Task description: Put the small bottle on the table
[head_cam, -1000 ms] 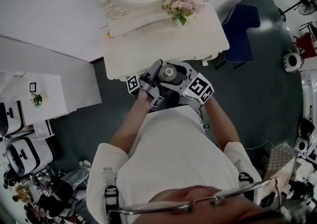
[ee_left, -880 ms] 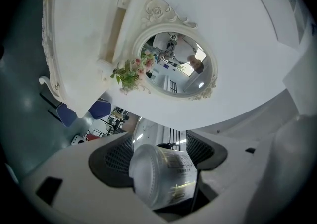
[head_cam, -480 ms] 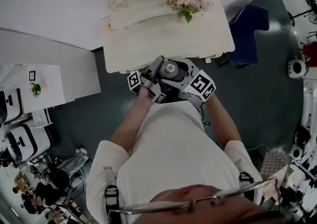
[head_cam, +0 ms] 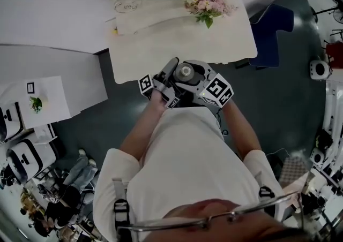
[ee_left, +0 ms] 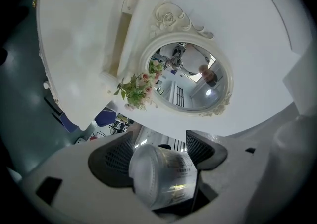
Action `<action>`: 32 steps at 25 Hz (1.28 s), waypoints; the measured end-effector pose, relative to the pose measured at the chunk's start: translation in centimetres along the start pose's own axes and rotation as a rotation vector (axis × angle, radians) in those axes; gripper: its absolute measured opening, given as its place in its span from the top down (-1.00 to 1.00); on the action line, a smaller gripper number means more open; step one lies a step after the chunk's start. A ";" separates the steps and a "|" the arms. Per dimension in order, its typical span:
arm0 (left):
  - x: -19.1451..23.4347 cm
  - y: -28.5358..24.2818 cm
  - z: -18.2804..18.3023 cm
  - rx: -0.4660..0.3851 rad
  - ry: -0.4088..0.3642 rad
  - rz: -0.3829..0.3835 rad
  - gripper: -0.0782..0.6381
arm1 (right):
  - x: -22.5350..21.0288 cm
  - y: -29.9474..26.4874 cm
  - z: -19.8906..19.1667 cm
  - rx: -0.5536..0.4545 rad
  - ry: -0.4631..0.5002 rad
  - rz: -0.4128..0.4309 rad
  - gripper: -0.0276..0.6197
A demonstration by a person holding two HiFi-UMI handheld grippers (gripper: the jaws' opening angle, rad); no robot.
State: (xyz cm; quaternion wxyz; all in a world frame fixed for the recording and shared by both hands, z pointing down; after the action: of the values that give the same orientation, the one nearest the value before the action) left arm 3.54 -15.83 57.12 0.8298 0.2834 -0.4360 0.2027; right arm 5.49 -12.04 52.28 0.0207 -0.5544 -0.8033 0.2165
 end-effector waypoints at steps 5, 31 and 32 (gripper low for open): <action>0.2 -0.8 3.4 -0.005 0.030 0.031 -0.12 | -2.3 -2.7 0.2 0.027 -0.036 -0.021 -0.13; 1.6 -1.1 17.0 -0.031 0.050 0.140 -0.12 | -14.4 -12.8 -1.4 0.089 -0.188 -0.131 -0.13; 1.7 -1.1 17.5 -0.025 0.041 0.148 -0.12 | -14.9 -13.2 -1.6 0.093 -0.187 -0.136 -0.13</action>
State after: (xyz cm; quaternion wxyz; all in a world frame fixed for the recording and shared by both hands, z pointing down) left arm -5.52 -27.87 66.24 0.8246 0.2359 -0.4413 0.2639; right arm -0.01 -28.83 61.70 -0.0141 -0.4745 -0.8265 0.3024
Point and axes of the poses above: the fingertips, and each gripper's own axes: y backward along the fingers, x to its left, z out of its top, the point moved 2 cm from there along y, backward along the fingers, and after that the axes turned 3 degrees about -z, right-handed, at the moved point
